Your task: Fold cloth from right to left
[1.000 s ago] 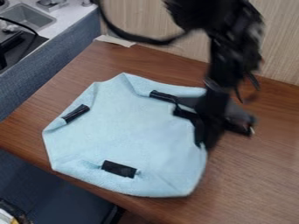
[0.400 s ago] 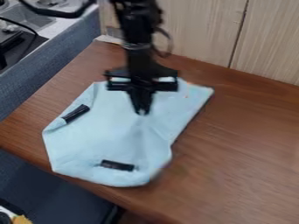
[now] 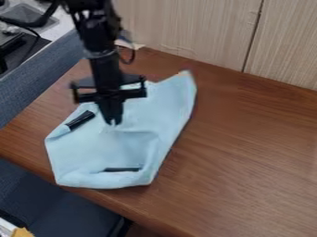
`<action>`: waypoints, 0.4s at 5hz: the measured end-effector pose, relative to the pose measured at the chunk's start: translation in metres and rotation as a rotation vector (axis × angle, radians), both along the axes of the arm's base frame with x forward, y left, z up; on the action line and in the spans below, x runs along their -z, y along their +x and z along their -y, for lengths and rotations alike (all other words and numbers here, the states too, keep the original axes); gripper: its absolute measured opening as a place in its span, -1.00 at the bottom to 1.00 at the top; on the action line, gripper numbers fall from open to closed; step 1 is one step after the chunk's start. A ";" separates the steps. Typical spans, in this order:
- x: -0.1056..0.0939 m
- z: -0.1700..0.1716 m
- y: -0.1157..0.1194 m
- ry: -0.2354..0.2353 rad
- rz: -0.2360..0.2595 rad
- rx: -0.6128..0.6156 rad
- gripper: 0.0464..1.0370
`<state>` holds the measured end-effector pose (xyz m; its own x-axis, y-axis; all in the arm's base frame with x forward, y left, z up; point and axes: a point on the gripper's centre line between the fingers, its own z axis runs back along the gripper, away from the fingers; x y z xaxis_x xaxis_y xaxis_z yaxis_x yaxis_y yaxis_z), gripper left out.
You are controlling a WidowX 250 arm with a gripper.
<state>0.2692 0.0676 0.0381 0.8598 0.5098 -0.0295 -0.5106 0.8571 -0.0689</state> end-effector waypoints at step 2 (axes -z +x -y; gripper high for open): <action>0.038 -0.019 -0.020 -0.041 -0.153 -0.093 -0.63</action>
<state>0.2497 0.0867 0.0002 0.7926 0.5830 -0.1785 -0.5951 0.8035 -0.0183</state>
